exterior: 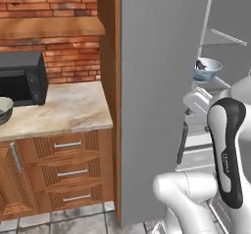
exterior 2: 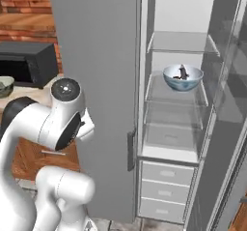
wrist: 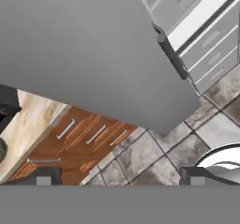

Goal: Place the bowl with the eggplant and potato on the top shelf of the fridge. Place the bowl with the chicken drumstick and fish on the second highest shelf of the fridge.

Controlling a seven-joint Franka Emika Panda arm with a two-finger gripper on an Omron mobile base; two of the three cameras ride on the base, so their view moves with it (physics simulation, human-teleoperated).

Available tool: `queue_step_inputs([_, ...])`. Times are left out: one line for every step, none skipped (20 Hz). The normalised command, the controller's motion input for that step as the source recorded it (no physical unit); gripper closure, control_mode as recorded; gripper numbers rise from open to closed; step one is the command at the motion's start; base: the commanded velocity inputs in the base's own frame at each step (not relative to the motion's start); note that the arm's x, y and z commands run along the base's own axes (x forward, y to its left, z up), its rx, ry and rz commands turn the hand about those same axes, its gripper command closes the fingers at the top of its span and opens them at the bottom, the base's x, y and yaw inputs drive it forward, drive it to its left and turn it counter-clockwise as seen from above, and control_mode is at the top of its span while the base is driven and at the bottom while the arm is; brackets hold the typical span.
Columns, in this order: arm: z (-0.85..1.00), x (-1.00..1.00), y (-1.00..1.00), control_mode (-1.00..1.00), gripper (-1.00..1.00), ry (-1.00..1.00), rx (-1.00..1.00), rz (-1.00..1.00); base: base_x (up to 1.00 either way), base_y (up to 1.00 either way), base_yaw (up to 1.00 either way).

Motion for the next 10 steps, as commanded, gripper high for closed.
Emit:
queue_step_inputs([0.00, 0.00, 0.00, 1.00, -1.00, 0.00, 0.00, 0.00, 0.03, 1.00, 0.44])
queue_step_inputs([0.00, 0.00, 0.00, 1.00, -1.00, 0.00, 0.00, 0.00, 0.23, 1.00, 0.43])
queue_step_inputs([0.00, 0.00, 0.00, 1.00, -1.00, 0.00, 0.00, 0.00, 0.43, 1.00, 0.40])
queue_step_inputs([0.00, 0.00, 0.00, 1.00, -1.00, 0.00, 0.00, 0.00, 0.64, 1.00, 0.37])
queue_step_inputs([0.00, 0.00, 0.00, 1.00, -1.00, 0.00, 0.00, 0.00, 0.91, 1.00, 0.34])
queue_step_inputs([0.00, 0.00, 0.00, 1.00, -1.00, 0.00, 0.00, 0.00, 1.00, 1.00, 0.25])
queue_step_inputs([0.00, 0.00, 0.00, 1.00, -1.00, 0.00, 0.00, 0.00, 1.00, 1.00, 0.16])
queue_step_inputs([0.00, 0.00, 0.00, 1.00, -1.00, 0.00, 0.00, 0.00, 1.00, 1.00, 0.10])
queue_step_inputs([0.00, 0.00, 0.00, 1.00, -1.00, 0.00, 0.00, 0.00, 1.00, 1.00, 0.06])
queue_step_inputs([0.00, 0.00, 0.00, 1.00, -1.00, 0.00, 0.00, 0.00, 1.00, 1.00, 0.03])
